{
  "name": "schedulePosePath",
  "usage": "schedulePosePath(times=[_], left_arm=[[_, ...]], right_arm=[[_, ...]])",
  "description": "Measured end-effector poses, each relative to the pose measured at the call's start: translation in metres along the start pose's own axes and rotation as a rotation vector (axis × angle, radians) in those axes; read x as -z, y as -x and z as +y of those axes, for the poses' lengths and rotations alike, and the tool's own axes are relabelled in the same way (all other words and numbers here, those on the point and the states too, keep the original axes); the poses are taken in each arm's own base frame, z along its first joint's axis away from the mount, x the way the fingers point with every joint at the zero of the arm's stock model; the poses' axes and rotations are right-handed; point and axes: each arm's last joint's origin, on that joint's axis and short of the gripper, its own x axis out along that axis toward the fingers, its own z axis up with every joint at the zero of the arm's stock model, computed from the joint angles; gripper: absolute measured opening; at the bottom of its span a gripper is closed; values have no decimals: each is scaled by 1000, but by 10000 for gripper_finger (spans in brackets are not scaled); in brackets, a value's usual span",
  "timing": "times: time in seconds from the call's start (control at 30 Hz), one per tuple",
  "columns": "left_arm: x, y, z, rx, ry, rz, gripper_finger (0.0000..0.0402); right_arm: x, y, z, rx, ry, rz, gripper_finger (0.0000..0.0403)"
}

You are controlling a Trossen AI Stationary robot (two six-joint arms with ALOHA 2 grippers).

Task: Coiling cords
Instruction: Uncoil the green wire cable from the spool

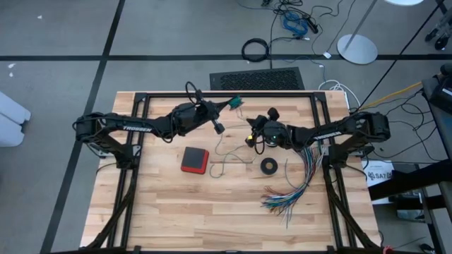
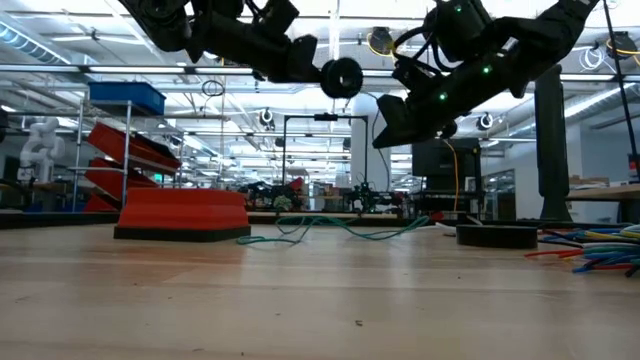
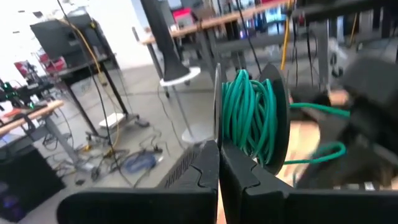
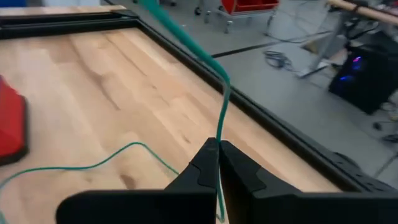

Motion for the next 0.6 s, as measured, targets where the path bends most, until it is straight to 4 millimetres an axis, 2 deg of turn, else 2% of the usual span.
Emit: schedulePosePath(times=[0.3, 0.6], left_arm=[[12, 0, -1, 19, -89, 118, 0], [20, -1, 5, -42, -182, 199, 0]], right_arm=[[-15, 11, -11, 184, 4, -64, 0], [-48, 46, -20, 149, -3, -204, 0]])
